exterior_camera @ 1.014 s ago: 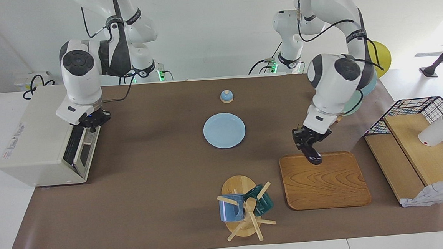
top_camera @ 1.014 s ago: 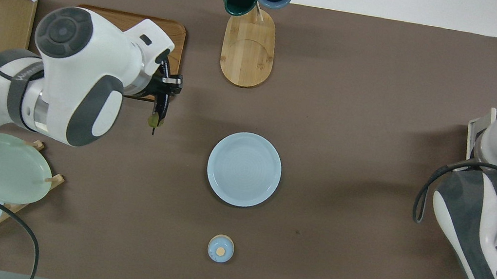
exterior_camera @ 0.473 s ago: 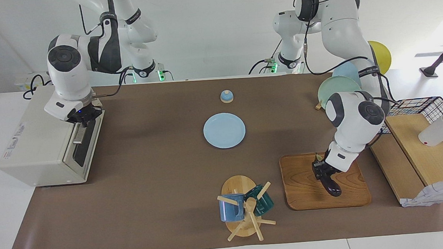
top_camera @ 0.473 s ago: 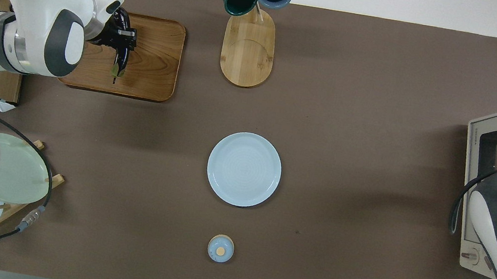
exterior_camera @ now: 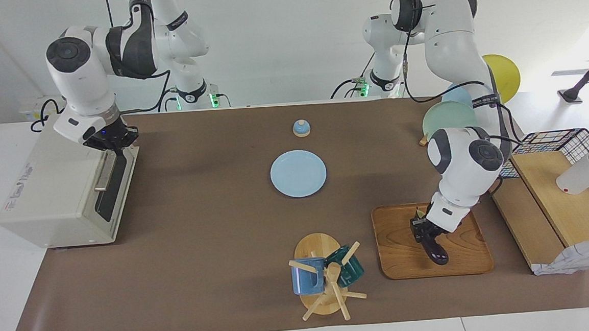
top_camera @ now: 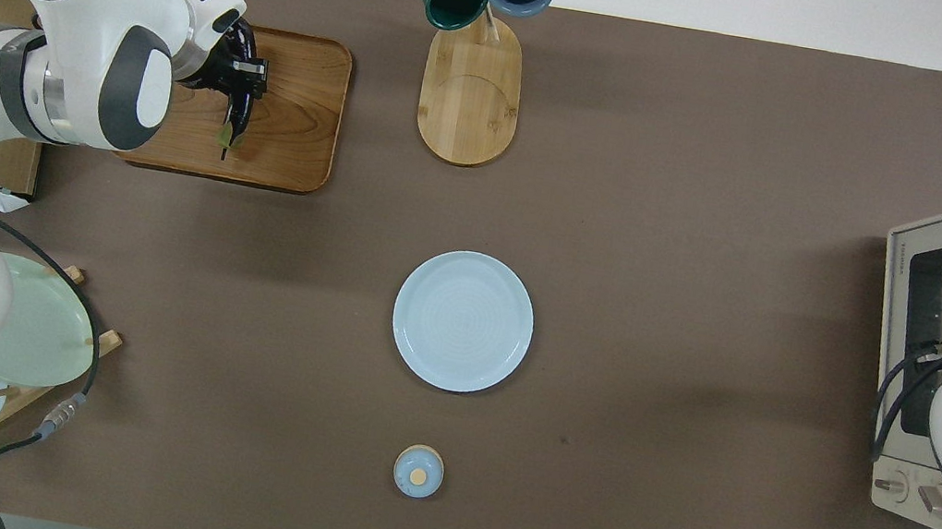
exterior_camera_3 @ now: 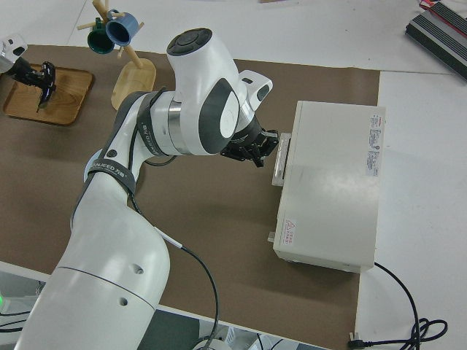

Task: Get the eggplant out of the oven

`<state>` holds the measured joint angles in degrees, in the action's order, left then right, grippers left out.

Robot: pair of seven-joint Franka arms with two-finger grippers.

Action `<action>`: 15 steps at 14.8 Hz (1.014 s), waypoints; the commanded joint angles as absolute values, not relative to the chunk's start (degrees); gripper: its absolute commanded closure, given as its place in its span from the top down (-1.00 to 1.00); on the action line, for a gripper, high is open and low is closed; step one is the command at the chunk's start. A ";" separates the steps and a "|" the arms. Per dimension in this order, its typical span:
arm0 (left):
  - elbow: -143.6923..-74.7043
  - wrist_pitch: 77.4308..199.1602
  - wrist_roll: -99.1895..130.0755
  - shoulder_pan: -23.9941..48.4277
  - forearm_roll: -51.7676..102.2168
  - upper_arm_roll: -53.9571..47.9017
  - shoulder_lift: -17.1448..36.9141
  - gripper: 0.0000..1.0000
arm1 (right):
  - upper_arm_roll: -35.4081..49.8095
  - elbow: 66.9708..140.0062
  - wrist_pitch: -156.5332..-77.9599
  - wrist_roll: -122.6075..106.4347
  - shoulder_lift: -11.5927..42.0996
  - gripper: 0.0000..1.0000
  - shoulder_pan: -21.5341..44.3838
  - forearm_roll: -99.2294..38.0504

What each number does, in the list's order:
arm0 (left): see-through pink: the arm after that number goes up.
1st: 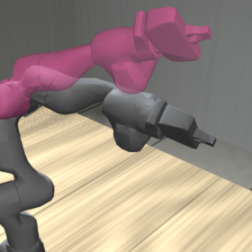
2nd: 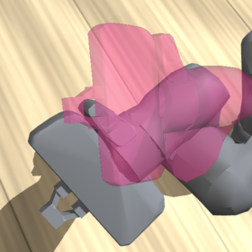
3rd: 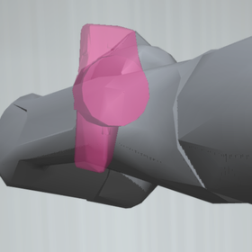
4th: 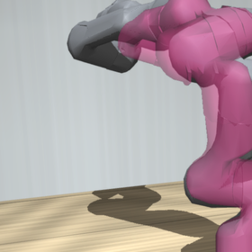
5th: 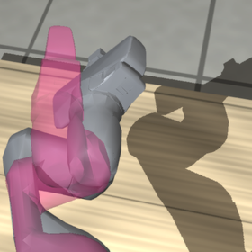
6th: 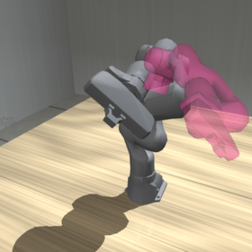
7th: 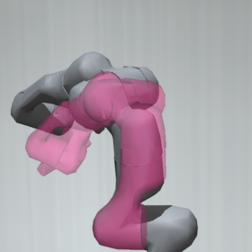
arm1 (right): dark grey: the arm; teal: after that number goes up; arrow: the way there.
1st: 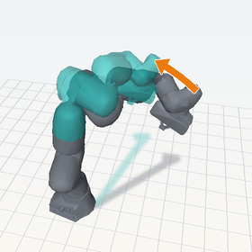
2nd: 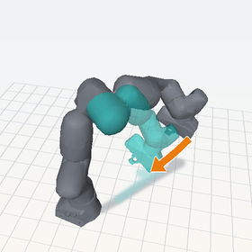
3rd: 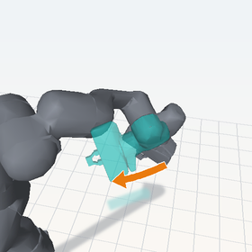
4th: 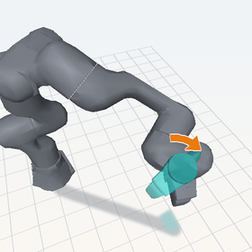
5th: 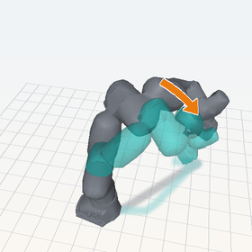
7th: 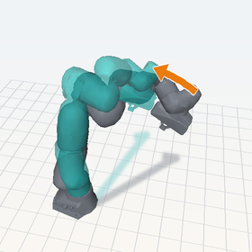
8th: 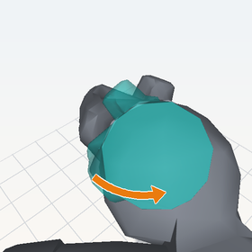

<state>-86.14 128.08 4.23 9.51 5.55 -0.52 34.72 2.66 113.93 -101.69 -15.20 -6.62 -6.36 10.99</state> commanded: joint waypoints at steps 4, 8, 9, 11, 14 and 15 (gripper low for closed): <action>-89.73 128.23 2.90 9.84 5.01 -0.18 32.87 -1.00 | 2.90 104.25 -93.96 -15.04 -4.13 1.00 -7.21 4.75; -90.97 128.50 2.81 9.76 5.01 -0.18 32.26 -0.08 | 3.69 102.23 -93.70 -6.96 -3.17 1.00 -5.89 4.13; -90.79 128.41 2.81 9.84 5.01 -0.18 32.26 0.99 | 3.69 99.87 -92.65 -6.86 -1.95 1.00 -5.11 3.87; -90.27 127.97 2.90 9.67 5.10 -0.18 32.26 1.00 | 0.73 96.52 -90.80 -6.68 0.52 1.00 -0.82 3.87; -89.21 125.78 2.90 9.41 5.18 -0.18 31.29 1.00 | -3.43 94.39 -89.83 -6.68 1.67 1.00 1.58 3.25; -88.77 124.55 2.90 9.32 5.19 -0.18 30.33 1.00 | -3.43 94.48 -89.56 -6.68 1.15 1.00 1.50 3.25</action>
<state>-88.10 127.23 3.42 9.44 5.55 -0.46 33.28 -2.58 96.56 -91.50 -6.80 0.34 1.35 5.04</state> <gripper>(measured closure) 0.000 0.000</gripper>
